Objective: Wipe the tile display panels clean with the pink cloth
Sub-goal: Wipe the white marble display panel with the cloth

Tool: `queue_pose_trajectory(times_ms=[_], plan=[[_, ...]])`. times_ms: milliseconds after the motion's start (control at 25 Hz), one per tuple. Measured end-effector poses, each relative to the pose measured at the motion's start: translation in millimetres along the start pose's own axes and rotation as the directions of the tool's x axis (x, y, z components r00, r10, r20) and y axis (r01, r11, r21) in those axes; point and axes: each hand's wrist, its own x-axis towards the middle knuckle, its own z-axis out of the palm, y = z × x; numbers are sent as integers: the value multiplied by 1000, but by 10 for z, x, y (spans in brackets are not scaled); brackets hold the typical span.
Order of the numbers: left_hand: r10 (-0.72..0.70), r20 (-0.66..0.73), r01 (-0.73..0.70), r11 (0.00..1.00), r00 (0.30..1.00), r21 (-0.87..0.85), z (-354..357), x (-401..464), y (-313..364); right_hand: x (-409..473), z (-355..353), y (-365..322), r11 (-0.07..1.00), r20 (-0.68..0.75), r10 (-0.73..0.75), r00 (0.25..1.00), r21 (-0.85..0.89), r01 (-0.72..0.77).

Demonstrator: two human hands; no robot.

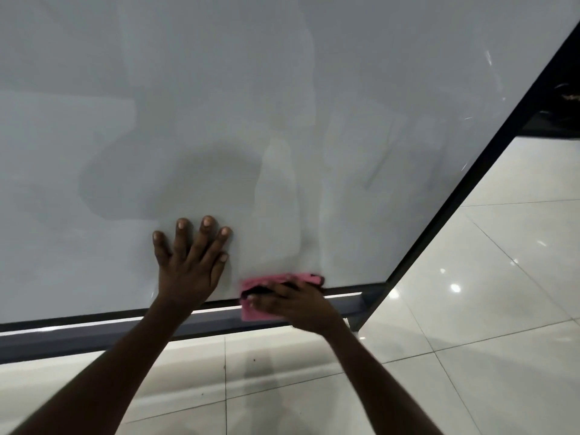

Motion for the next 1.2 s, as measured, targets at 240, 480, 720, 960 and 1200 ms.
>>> queue_pose_trajectory(times_ms=[240, 480, 720, 960, 1200], plan=[[5, 19, -4, 999, 1000, -43, -42, 28, 7, -392, -1143, 1500, 832, -551, 497, 670, 83, -548], [-257, 138, 267, 962, 956, -59, -244, -549, -408, -908, -240, 911, 490, -555, 805, 209, 425, -761], [-195, 50, 196, 980, 980, -30, -16, -604, -372, 203, 314, -197, 248, -401, 910, -107, 733, -634], [-227, 160, 241, 968, 961, -72, -181, -607, -370, 762, 289, -1022, 537, -213, 844, 493, 331, -776], [-296, 779, 617, 773, 553, -145, -1417, -441, -413, 1233, -1083, -1135, 201, 374, 877, 303, 287, -937]])
